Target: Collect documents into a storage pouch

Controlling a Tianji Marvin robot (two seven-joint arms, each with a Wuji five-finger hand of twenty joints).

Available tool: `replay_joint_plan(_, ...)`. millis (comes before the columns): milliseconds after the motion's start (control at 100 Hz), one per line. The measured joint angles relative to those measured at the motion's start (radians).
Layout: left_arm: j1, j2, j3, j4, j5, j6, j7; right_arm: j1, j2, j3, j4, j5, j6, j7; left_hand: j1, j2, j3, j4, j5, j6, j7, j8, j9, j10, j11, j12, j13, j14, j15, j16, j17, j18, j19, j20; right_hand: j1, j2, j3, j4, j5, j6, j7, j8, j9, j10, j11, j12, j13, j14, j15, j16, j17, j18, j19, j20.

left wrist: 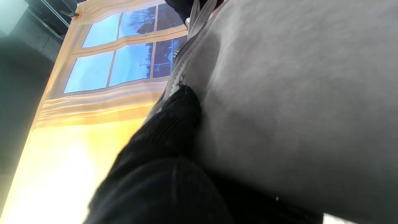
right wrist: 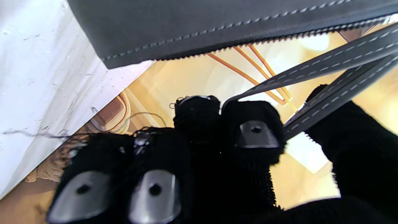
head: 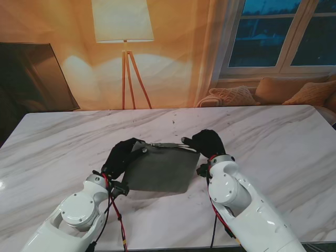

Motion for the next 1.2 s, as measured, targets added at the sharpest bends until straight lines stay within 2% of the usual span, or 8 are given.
replay_joint_plan(170, 0.004, 0.000, -0.002, -0.006, 0.009, 0.000, 0.012, 0.001, -0.005, 0.014, 0.013, -0.018, 0.001, -0.014, -0.009, -0.015, 0.011, 0.000, 0.001, 0.009, 0.000, 0.023, 0.016, 0.000, 0.006, 0.004, 0.011, 0.001, 0.010, 0.009, 0.001, 0.000, 0.000, 0.005, 0.000, 0.000, 0.000, 0.000, 0.000, -0.009, -0.002, 0.000, 0.000, 0.000, 0.000, 0.000, 0.000, 0.000, 0.000, 0.000, 0.000, 0.000, 0.000, 0.000)
replay_joint_plan(260, 0.006, -0.001, -0.005, -0.012, 0.012, 0.004, 0.023, 0.001, -0.005, 0.024, 0.023, -0.024, 0.007, -0.026, -0.021, -0.015, 0.031, -0.001, 0.001, 0.010, 0.001, 0.048, 0.017, 0.000, 0.027, 0.014, 0.011, 0.001, 0.014, 0.009, 0.001, 0.000, 0.000, 0.009, 0.000, 0.000, 0.000, 0.000, 0.000, 0.012, 0.000, 0.000, 0.000, 0.000, 0.000, 0.000, 0.000, 0.000, 0.000, 0.000, 0.000, 0.000, 0.000, 0.000)
replay_joint_plan(330, 0.008, -0.001, -0.007, -0.019, 0.011, 0.009, 0.029, 0.001, -0.004, 0.031, 0.033, -0.029, 0.011, -0.032, -0.025, -0.015, 0.037, -0.001, 0.001, 0.010, 0.002, 0.056, 0.028, 0.001, 0.030, 0.017, 0.022, 0.002, 0.017, 0.010, 0.001, 0.000, 0.000, 0.010, 0.000, 0.000, 0.000, 0.000, 0.000, 0.013, 0.000, 0.000, 0.000, 0.000, 0.000, 0.000, 0.000, 0.000, 0.000, 0.000, 0.000, 0.000, 0.000, 0.000)
replay_joint_plan(350, 0.008, -0.001, -0.007, -0.020, 0.009, 0.010, 0.030, 0.001, -0.004, 0.031, 0.036, -0.031, 0.013, -0.034, -0.028, -0.015, 0.046, -0.011, 0.001, 0.010, 0.002, 0.058, 0.028, 0.001, 0.031, 0.022, 0.023, 0.002, 0.017, 0.010, 0.001, 0.000, 0.000, 0.010, 0.000, 0.000, 0.000, 0.000, 0.000, 0.014, 0.001, 0.000, 0.000, 0.000, 0.000, 0.000, 0.000, 0.000, 0.000, 0.000, 0.000, 0.000, 0.000, 0.000)
replay_joint_plan(560, 0.012, 0.000, -0.014, -0.030, -0.001, 0.011, 0.026, 0.020, -0.003, 0.028, 0.082, -0.040, 0.035, -0.054, -0.035, -0.022, 0.063, -0.011, 0.001, 0.010, 0.004, 0.071, 0.031, 0.002, 0.057, 0.030, 0.039, 0.008, 0.024, 0.010, 0.002, 0.000, 0.000, 0.010, 0.000, 0.000, 0.000, 0.000, 0.001, 0.017, 0.003, 0.000, 0.000, 0.000, 0.000, 0.000, 0.000, 0.000, 0.000, 0.000, 0.000, 0.000, 0.000, 0.000)
replay_joint_plan(780, 0.026, 0.002, -0.043, -0.045, 0.035, 0.017, 0.023, 0.027, -0.004, 0.036, 0.104, -0.057, 0.053, -0.066, -0.043, -0.025, 0.081, -0.011, 0.001, 0.010, 0.006, 0.073, 0.032, 0.002, 0.055, 0.031, 0.039, 0.008, 0.020, 0.010, 0.002, -0.001, 0.000, 0.010, 0.000, 0.000, 0.000, 0.000, 0.001, 0.018, 0.012, 0.001, 0.000, 0.000, 0.000, 0.000, 0.000, 0.000, 0.000, 0.000, 0.000, 0.000, 0.000, 0.000)
replay_joint_plan(930, 0.037, 0.006, -0.057, -0.053, 0.046, 0.018, 0.026, 0.022, -0.002, 0.051, 0.105, -0.083, 0.060, -0.067, -0.046, -0.025, 0.095, -0.037, 0.002, 0.010, 0.006, 0.077, 0.032, 0.002, 0.041, 0.031, 0.039, 0.008, 0.004, 0.009, 0.002, -0.002, -0.006, 0.010, 0.000, 0.000, 0.000, 0.000, 0.001, 0.020, 0.012, 0.001, 0.000, 0.000, 0.000, 0.000, 0.000, 0.000, 0.000, 0.000, 0.000, 0.000, 0.000, 0.000)
replay_joint_plan(1200, 0.056, 0.008, -0.082, -0.071, 0.072, 0.017, 0.032, 0.013, 0.005, 0.072, 0.124, -0.111, 0.064, -0.069, -0.046, -0.025, 0.096, -0.037, 0.002, 0.010, 0.007, 0.080, 0.032, 0.002, 0.030, 0.029, 0.039, 0.008, -0.001, 0.002, 0.002, -0.003, -0.007, 0.010, 0.000, -0.001, 0.000, 0.000, 0.001, 0.022, 0.012, 0.001, 0.000, 0.000, 0.000, 0.000, 0.000, 0.000, 0.000, 0.000, 0.000, 0.000, 0.000, -0.005)
